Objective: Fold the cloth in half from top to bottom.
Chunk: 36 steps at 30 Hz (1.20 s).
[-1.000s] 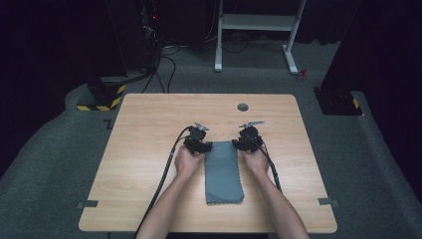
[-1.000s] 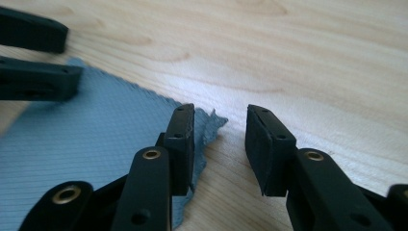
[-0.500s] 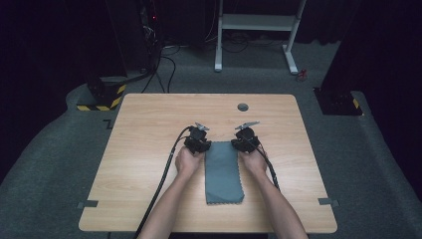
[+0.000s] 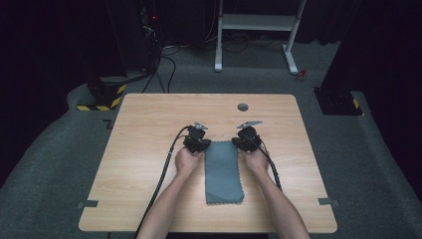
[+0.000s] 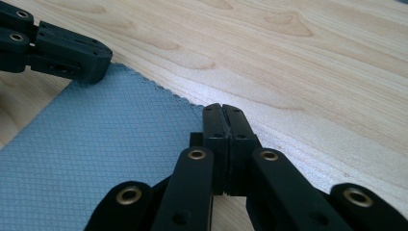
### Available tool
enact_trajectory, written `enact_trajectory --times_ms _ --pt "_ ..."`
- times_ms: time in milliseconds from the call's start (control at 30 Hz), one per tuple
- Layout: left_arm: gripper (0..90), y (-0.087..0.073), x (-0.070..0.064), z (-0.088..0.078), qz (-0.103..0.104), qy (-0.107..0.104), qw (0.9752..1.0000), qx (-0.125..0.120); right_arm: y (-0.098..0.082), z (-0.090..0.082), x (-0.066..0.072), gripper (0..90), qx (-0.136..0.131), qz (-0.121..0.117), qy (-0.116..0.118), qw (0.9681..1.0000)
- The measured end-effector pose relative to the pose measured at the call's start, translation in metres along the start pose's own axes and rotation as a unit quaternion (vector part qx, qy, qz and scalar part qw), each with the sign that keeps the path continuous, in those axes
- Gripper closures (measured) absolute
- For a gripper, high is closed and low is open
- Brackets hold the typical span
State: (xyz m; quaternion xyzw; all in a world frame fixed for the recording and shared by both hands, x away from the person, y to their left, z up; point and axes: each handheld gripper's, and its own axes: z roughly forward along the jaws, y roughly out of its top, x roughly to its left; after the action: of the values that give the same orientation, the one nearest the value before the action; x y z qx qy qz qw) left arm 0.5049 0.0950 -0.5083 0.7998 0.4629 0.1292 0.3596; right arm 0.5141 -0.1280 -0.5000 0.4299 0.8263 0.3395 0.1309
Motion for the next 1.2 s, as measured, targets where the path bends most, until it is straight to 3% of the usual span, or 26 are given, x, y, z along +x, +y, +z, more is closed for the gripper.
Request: enact_trajectory --times_ms 467,700,833,933,1067,1200 --pt "89.1 0.005 0.005 -0.003 -0.006 -0.005 0.9999 -0.01 0.002 -0.003 -0.002 90.0 -0.014 0.002 0.006 0.9999" --pt "89.1 0.012 0.004 -0.004 0.005 0.0 1.0 -0.008 0.003 -0.006 -0.004 90.0 -0.02 0.003 0.005 0.9998" --pt "89.1 0.011 0.003 -0.002 0.005 0.001 1.0 0.002 0.0 -0.002 -0.005 90.0 -0.004 0.008 0.012 0.9999" --pt "89.0 0.009 0.003 0.0 0.009 0.006 0.9999 0.009 -0.002 0.004 -0.002 89.3 0.005 -0.002 0.003 1.0" --pt "88.9 0.009 0.002 0.001 0.009 0.008 0.9998 0.013 -0.002 0.011 0.003 76.4 0.017 -0.017 -0.009 0.9997" --pt "88.8 0.008 0.003 0.001 0.014 0.01 0.9997 0.016 -0.003 0.013 0.004 71.0 0.018 -0.025 -0.02 0.9993"
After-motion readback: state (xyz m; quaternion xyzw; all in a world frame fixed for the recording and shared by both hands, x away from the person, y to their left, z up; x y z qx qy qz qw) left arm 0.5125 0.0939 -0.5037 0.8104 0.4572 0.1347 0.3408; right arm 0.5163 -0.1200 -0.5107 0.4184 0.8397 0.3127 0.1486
